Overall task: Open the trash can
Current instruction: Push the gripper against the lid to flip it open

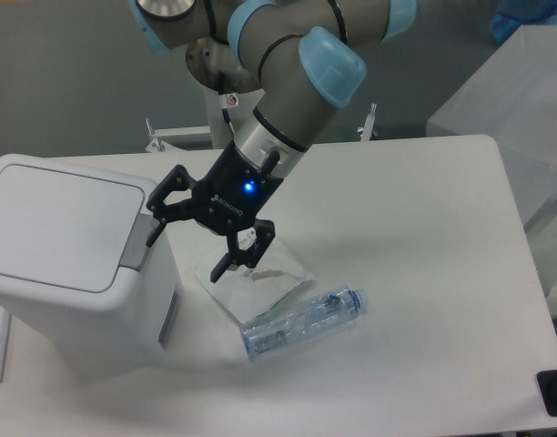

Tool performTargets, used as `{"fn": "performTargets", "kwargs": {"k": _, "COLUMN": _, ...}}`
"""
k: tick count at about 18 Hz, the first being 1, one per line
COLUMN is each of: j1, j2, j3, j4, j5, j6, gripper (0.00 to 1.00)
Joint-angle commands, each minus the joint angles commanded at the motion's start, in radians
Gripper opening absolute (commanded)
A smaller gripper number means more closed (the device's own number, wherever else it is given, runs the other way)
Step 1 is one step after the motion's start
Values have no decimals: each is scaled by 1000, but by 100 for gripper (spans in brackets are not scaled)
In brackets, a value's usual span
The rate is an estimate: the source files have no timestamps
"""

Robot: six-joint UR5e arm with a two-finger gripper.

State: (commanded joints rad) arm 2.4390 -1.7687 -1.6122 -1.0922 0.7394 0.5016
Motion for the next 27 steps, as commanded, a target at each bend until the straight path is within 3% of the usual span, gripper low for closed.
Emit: {"fn": "performTargets", "kwargs": {"k": 27, "j1": -9, "j2": -15, "j3": -8, "j4": 11, "j5": 2, "j6": 2, "gripper": 100}}
